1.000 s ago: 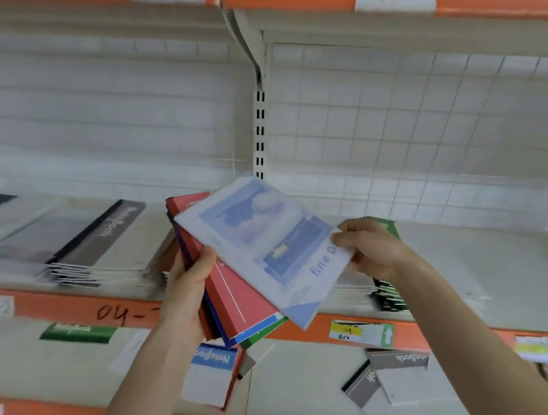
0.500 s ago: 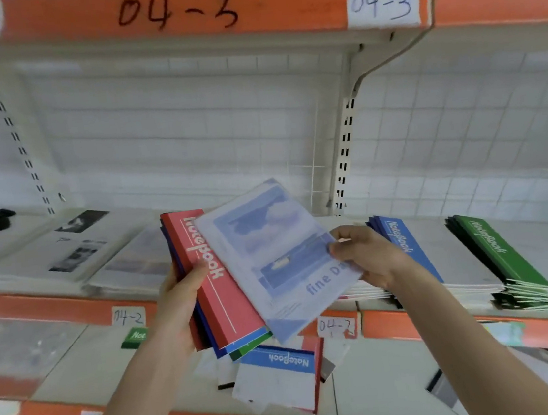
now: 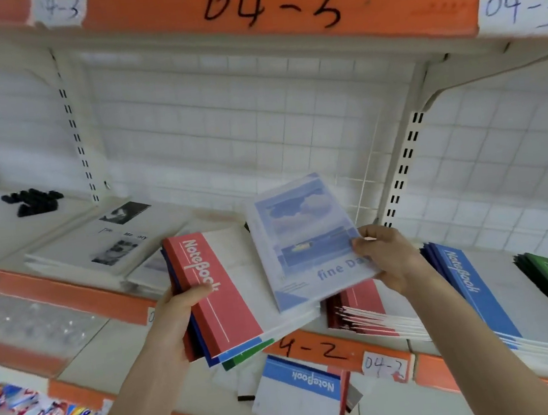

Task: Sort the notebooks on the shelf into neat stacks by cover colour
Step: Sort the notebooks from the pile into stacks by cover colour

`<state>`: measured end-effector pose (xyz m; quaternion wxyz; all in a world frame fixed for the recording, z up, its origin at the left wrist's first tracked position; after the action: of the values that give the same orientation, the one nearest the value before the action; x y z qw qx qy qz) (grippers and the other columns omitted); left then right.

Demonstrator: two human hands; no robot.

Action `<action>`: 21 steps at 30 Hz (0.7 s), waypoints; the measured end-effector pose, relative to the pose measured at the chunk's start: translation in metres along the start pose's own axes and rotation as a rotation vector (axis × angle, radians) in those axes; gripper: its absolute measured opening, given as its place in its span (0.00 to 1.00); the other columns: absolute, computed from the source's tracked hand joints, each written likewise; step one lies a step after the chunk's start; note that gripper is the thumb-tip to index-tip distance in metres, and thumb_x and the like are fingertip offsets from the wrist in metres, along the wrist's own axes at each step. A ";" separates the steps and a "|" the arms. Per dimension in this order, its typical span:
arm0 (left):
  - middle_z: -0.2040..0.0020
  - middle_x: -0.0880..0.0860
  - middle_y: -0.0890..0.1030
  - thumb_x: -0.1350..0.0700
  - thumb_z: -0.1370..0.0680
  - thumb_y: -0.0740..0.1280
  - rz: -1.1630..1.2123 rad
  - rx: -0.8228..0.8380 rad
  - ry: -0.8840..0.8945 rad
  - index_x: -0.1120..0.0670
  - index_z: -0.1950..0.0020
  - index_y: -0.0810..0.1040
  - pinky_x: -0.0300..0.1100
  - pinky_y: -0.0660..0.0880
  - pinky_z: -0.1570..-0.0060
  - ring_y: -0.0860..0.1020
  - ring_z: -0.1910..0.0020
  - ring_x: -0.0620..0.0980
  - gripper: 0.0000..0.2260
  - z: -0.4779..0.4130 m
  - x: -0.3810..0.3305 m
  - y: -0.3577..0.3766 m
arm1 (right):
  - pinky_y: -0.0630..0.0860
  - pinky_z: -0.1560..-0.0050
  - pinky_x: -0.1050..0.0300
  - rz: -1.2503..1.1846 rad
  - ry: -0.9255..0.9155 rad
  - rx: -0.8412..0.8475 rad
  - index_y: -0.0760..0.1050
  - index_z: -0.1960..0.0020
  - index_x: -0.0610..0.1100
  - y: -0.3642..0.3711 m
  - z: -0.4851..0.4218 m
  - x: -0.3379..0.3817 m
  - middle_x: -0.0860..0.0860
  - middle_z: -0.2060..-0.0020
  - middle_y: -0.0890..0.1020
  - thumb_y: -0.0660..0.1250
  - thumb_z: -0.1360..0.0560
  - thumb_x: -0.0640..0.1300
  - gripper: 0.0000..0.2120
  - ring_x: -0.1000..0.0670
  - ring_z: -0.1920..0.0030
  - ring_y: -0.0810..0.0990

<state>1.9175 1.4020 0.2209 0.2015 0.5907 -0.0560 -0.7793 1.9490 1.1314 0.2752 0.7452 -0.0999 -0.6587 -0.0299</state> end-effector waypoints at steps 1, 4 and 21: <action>0.58 0.58 0.79 0.63 0.24 0.66 0.006 -0.029 -0.014 0.57 0.42 0.73 0.44 0.71 0.66 0.78 0.62 0.57 0.11 -0.004 -0.001 -0.006 | 0.75 0.76 0.64 -0.033 0.010 0.002 0.72 0.60 0.40 0.003 -0.004 0.000 0.44 0.66 0.77 0.59 0.22 0.32 0.10 0.48 0.66 0.76; 0.59 0.57 0.78 0.61 0.23 0.65 0.035 -0.070 -0.068 0.58 0.45 0.72 0.44 0.70 0.68 0.76 0.63 0.55 0.08 -0.017 -0.006 -0.027 | 0.74 0.77 0.64 -0.101 0.022 -0.018 0.72 0.61 0.39 0.015 -0.012 -0.002 0.43 0.66 0.77 0.58 0.22 0.30 0.10 0.47 0.68 0.77; 0.76 0.53 0.80 0.59 0.22 0.61 -0.076 -0.064 -0.067 0.58 0.57 0.74 0.43 0.72 0.69 0.77 0.81 0.50 0.05 -0.088 -0.090 -0.180 | 0.78 0.56 0.43 0.239 -0.057 -0.235 0.73 0.63 0.37 0.177 -0.045 0.002 0.42 0.61 0.74 0.59 0.26 0.30 0.10 0.44 0.59 0.75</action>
<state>1.9758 1.6136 0.2174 0.1886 0.5591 -0.0155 -0.8072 2.0245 1.2958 0.2532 0.7075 -0.2649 -0.6551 -0.0148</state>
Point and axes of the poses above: each hand's wrist, its own z-axis away from the middle knuckle, its own y-axis out of the palm, x = y × z, the point moved 4 cm from there along -z, towards the middle knuckle
